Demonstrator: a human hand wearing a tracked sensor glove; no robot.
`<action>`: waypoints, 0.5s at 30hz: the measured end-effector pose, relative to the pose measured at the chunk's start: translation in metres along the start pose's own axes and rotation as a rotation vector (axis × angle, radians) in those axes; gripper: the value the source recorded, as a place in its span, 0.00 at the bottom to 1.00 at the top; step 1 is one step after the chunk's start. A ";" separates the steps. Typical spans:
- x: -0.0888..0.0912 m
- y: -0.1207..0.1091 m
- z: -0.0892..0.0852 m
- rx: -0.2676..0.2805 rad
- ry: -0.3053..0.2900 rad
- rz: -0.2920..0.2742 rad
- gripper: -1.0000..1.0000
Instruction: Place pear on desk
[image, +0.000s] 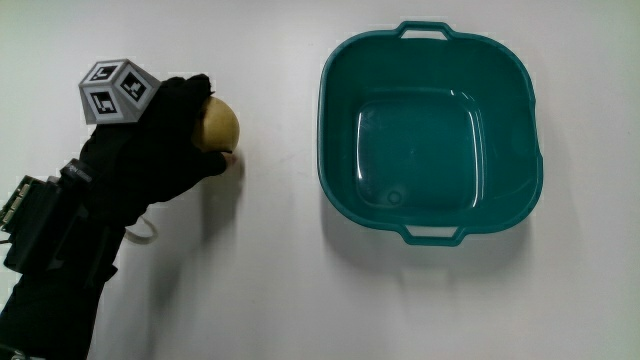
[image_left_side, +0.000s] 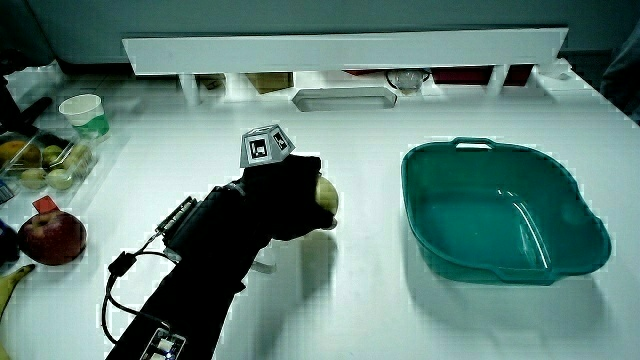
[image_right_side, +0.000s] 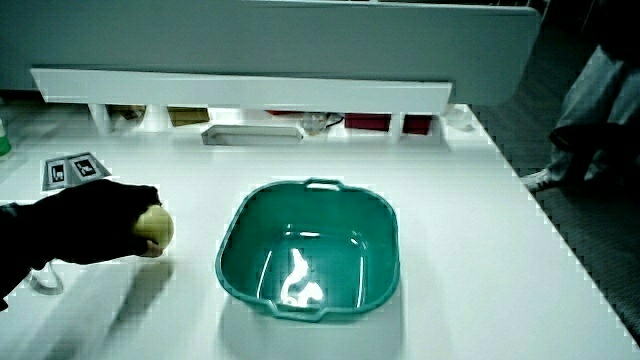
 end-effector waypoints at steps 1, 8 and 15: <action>-0.002 0.003 -0.003 -0.001 0.012 -0.003 0.50; -0.004 0.007 -0.011 -0.046 0.012 0.022 0.50; -0.006 0.011 -0.014 -0.075 0.016 0.046 0.50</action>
